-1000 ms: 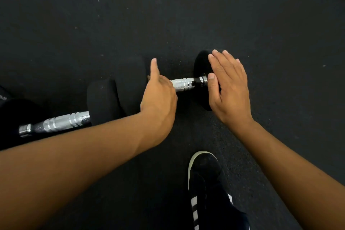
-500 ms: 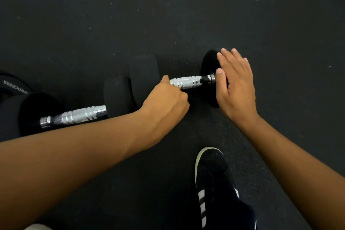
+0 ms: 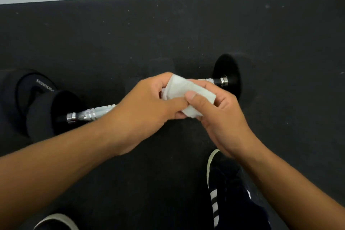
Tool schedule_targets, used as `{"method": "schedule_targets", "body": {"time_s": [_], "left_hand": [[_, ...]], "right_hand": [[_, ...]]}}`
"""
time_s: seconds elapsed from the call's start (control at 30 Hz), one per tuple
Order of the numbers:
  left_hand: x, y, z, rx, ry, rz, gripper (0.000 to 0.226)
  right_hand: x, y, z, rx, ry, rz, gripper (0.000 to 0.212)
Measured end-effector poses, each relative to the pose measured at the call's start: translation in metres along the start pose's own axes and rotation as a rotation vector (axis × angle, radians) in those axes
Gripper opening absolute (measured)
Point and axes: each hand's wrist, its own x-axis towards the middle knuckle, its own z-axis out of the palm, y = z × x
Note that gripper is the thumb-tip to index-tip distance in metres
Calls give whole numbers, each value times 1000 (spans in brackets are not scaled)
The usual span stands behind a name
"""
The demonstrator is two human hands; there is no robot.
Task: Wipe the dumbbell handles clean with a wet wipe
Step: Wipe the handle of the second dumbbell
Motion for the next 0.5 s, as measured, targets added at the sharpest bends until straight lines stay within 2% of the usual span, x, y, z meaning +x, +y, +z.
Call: {"method": "schedule_targets", "body": {"time_s": [0.07, 0.2, 0.33, 0.5], "left_hand": [[-20, -8, -5, -53, 74, 1, 24], [-52, -31, -15, -246, 223, -22, 26], [-67, -50, -27, -372, 372, 11, 28], [-79, -59, -65, -208, 532, 80, 18]], "right_hand": [[-4, -2, 15, -42, -9, 17, 24], [-10, -1, 41, -157, -110, 51, 20], [-4, 7, 69, -133, -142, 136, 23], [13, 3, 102, -18, -260, 259, 28]]}}
